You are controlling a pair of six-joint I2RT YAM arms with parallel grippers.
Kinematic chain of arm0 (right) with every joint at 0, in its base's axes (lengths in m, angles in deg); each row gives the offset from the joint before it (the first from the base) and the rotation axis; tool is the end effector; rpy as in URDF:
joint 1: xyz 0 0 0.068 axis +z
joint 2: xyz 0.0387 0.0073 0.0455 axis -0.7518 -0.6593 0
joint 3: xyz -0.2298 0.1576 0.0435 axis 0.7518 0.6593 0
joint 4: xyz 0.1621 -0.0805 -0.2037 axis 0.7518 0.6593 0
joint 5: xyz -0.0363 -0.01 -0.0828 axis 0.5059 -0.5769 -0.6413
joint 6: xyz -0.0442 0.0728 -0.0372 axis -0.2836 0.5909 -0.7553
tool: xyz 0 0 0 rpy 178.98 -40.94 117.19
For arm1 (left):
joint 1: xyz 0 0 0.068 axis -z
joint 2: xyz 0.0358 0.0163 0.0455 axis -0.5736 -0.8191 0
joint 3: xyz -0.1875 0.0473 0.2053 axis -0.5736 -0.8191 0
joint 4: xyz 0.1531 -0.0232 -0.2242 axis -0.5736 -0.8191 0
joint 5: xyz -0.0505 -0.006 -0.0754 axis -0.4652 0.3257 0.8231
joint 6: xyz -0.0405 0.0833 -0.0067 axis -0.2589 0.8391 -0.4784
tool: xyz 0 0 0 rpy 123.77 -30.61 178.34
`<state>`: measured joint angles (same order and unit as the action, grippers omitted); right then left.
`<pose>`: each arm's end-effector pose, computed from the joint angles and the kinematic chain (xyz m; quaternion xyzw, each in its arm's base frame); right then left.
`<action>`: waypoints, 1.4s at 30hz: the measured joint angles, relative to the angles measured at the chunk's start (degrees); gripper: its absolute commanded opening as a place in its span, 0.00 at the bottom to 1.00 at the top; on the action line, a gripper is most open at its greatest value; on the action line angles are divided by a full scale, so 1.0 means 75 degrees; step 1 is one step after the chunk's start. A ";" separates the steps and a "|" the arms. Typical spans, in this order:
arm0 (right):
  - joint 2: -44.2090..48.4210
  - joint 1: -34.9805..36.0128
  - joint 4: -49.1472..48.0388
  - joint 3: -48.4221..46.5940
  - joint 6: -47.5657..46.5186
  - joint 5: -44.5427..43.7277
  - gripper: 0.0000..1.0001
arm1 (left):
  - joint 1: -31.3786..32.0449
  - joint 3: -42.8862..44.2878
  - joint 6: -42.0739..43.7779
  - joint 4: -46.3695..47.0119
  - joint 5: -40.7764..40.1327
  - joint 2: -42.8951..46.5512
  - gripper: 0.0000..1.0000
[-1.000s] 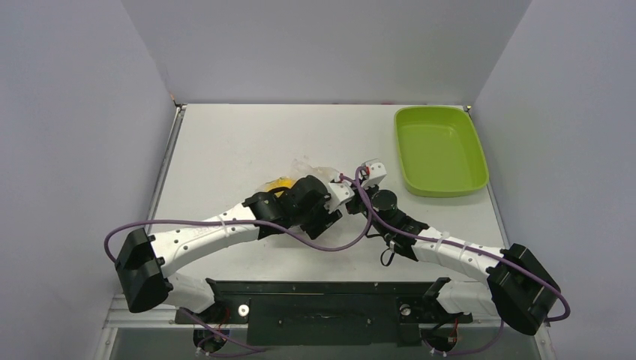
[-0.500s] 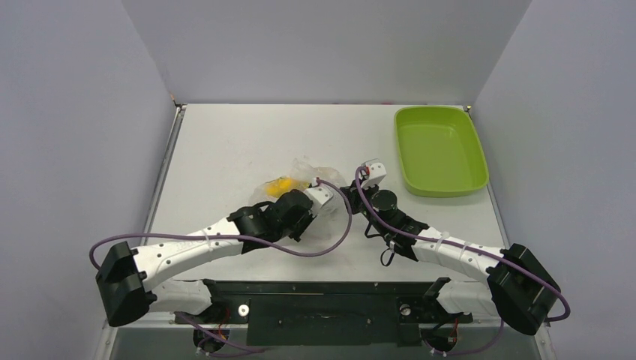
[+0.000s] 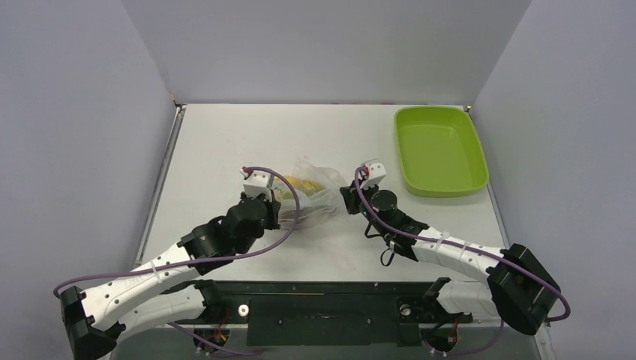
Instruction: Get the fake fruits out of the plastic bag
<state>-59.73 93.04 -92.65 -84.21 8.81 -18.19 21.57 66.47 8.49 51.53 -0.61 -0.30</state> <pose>0.2310 0.2090 0.2180 -0.1242 0.7706 0.2828 0.5574 0.1643 -0.1659 0.2892 0.0759 0.8298 -0.1418 0.5343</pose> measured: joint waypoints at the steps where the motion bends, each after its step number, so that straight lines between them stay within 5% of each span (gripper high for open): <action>1: 0.0000 0.0009 0.0009 0.0000 -0.0035 -0.0003 0.00 | -0.0052 -0.0015 -0.0163 0.0015 0.0003 0.0055 0.00; 8: 0.0000 0.0379 0.0787 -0.0283 -0.0064 -0.0079 0.07 | -0.0408 -0.0297 -0.1454 0.0245 0.0187 0.0323 0.00; 21: -0.0784 0.0851 0.4628 -0.4424 0.0184 0.0061 0.74 | -0.0606 -0.1918 -0.2725 0.1087 0.0816 0.1868 0.00; 29: -0.2515 0.0860 0.5764 -0.5974 -0.0332 0.0819 0.80 | -0.0758 -0.2092 -0.2926 0.1393 0.1157 0.2095 0.00; 42: -0.3698 0.0889 0.6560 -0.7026 -0.0533 -0.0647 0.78 | -0.0915 -0.1684 -0.3675 0.0140 0.1524 0.1877 0.00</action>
<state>-87.46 99.71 -43.45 -136.90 4.81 -23.04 14.71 53.84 -19.07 52.57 10.83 13.78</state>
